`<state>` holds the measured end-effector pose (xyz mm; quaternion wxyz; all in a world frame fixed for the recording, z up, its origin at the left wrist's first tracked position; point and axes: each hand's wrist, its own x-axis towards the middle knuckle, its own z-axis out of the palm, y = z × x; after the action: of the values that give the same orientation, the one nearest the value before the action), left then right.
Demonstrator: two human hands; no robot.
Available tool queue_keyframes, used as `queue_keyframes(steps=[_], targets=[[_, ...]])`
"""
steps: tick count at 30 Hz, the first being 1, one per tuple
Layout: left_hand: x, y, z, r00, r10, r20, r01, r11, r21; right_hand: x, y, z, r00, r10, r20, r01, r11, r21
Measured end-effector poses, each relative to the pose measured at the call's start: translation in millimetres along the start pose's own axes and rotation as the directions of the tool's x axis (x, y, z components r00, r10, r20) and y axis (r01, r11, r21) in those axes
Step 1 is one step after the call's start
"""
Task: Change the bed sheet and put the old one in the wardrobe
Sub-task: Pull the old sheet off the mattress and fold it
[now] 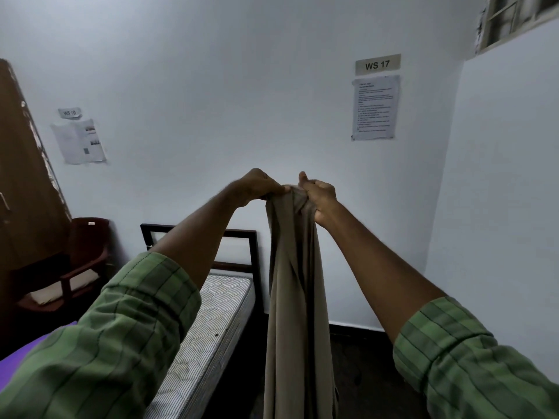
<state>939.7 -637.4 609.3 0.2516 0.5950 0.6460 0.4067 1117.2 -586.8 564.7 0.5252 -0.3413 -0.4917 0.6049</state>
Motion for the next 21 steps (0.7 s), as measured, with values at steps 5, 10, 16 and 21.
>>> queue_keyframes(steps=[5,10,16,21], targets=[[-1.4,-3.3,-5.6,0.999,0.039,0.03,-0.044,0.979,0.2,-9.6,-11.0,-9.5,0.933,0.14,0.331,0.1,0.782,-0.615],[-10.8,-14.1,-5.6,0.985,0.026,0.172,-0.016,0.998,-0.059,-22.7,-7.7,-22.6,0.849,0.128,0.512,-0.041,0.983,-0.178],[-13.9,-12.6,-6.6,0.987,0.041,0.153,-0.005,0.973,-0.232,-26.0,6.4,-8.9,0.836,0.075,0.543,-0.143,0.986,0.084],[-16.8,0.4,14.5,0.979,0.065,0.195,-0.018,0.972,-0.234,-26.7,24.2,25.9,0.997,-0.074,-0.025,0.075,0.997,0.024]])
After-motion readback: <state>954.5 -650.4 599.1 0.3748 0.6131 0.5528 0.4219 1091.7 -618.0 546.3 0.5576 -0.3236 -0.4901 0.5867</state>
